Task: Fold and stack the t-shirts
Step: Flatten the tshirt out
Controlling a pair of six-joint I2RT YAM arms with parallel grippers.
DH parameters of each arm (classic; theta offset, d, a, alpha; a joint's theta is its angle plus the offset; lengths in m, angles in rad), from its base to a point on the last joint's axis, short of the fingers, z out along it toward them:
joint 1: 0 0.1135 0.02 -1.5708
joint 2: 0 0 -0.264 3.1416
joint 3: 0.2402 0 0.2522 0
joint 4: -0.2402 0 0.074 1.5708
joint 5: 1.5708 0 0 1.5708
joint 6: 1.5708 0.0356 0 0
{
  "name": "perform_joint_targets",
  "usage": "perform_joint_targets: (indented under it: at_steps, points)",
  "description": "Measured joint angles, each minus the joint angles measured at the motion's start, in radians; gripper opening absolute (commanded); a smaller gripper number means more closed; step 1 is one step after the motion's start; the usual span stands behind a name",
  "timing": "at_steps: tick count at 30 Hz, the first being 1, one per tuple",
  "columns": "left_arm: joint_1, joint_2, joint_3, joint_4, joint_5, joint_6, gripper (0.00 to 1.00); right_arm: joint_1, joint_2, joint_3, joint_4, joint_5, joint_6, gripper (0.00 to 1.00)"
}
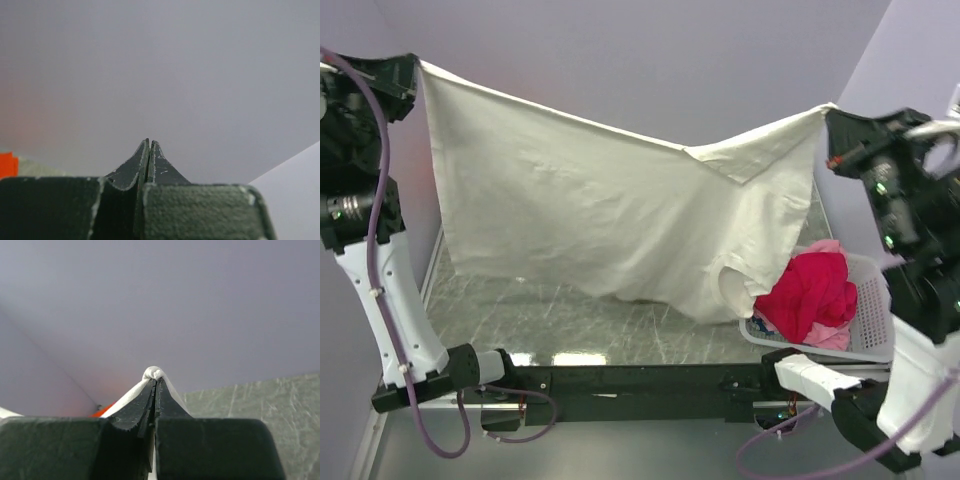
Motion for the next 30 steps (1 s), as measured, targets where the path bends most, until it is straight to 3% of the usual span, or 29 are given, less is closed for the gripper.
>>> perform_joint_targets:
  at_steps: [8, 15, 23, 27, 30]
  points:
    - [0.0, 0.166, -0.075, -0.02, 0.026, 0.001, 0.0, 0.0, 0.229, -0.003, 0.001, 0.035, -0.02, 0.0]
    - [0.0, 0.218, 0.035, -0.01, 0.047, -0.062, 0.0, 0.0, 0.334, 0.124, -0.016, 0.024, -0.02, 0.0]
    - [0.0, 0.027, -0.043, 0.119, 0.021, -0.153, 0.0, 0.0, 0.114, 0.029, 0.126, -0.021, -0.028, 0.0]
    - [0.0, -0.033, 0.035, 0.127, -0.037, -0.157, 0.0, 0.0, -0.02, -0.082, 0.25, -0.047, -0.055, 0.0]
    - [0.0, -0.071, 0.1, 0.128, -0.084, -0.156, 0.0, 0.001, -0.074, -0.068, 0.298, -0.064, -0.081, 0.0]
